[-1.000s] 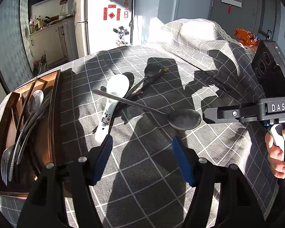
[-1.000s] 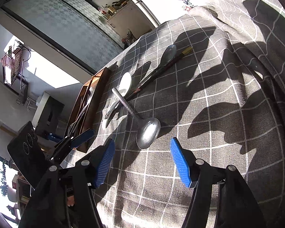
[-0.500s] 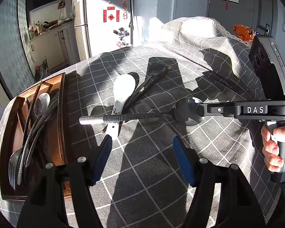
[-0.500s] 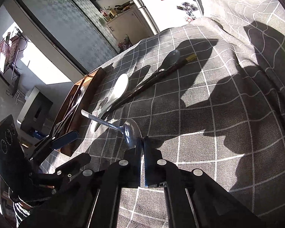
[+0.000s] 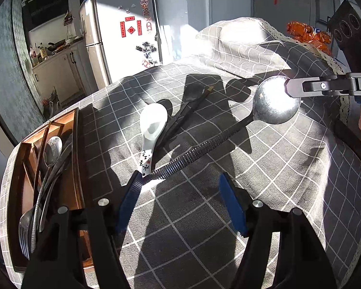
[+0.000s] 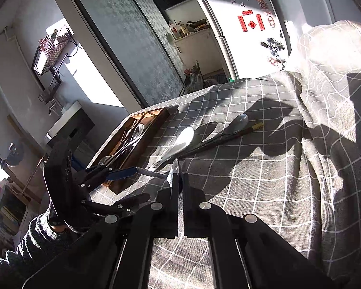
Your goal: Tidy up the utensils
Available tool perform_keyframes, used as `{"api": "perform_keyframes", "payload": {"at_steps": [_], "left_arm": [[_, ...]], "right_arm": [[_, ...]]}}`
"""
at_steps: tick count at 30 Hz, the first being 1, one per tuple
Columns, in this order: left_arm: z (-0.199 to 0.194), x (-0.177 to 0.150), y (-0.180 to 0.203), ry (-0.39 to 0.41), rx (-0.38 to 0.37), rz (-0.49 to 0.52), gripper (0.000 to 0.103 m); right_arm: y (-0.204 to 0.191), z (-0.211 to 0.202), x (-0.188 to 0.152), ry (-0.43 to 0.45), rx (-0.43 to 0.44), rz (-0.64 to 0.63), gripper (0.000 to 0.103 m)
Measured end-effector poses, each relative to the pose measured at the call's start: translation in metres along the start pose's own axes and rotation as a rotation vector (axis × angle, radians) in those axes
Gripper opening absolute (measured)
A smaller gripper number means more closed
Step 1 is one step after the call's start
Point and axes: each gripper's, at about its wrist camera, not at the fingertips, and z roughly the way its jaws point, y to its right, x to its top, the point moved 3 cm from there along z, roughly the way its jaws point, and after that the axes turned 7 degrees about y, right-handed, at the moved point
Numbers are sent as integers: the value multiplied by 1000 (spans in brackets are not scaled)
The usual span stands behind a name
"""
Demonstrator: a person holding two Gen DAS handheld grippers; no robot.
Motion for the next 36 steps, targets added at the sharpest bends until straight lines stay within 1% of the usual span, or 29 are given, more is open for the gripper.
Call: {"api": "perform_keyframes", "payload": {"at_steps": [1, 3, 5, 7, 9, 10, 11, 13, 19, 22, 24, 27, 30, 33, 36], "left_arm": [[-1, 2, -1, 9, -7, -7, 70], [-5, 6, -3, 25, -11, -7, 71], [-4, 6, -3, 8, -21, 10, 71], [-3, 2, -4, -20, -12, 31, 71], [-6, -3, -6, -33, -32, 23, 69], [-8, -4, -7, -37, -41, 16, 58], [-10, -6, -8, -41, -49, 12, 43], [-16, -9, -11, -42, -39, 15, 21], [-41, -6, -46, -31, 37, -62, 19], [-53, -8, -73, -36, 109, -95, 18], [-57, -13, -94, -50, 162, -126, 18], [-60, -24, -124, -62, 223, -177, 18], [-56, -36, -143, -89, 248, -212, 18], [-51, -43, -151, -106, 260, -230, 18], [-50, -44, -151, -107, 272, -228, 15]], "right_arm": [[-5, 1, 0, -17, 16, -20, 2], [-13, 0, 0, -24, 29, -50, 3], [-17, -1, 5, -13, 40, -45, 2], [-22, 1, 12, -10, 67, -37, 2], [-28, 5, 19, -11, 80, -44, 2], [-31, 8, 22, -11, 88, -43, 2], [-34, 11, 26, -11, 94, -42, 2], [-39, 19, 32, -12, 109, -35, 2], [-64, 62, 60, -23, 167, -21, 2], [-81, 98, 73, -46, 196, -14, 2], [-91, 128, 76, -74, 208, 0, 2], [-99, 176, 74, -129, 208, 25, 2], [-102, 218, 67, -174, 192, 40, 2], [-101, 252, 57, -209, 161, 51, 2], [-107, 267, 50, -199, 142, 15, 4]]}}
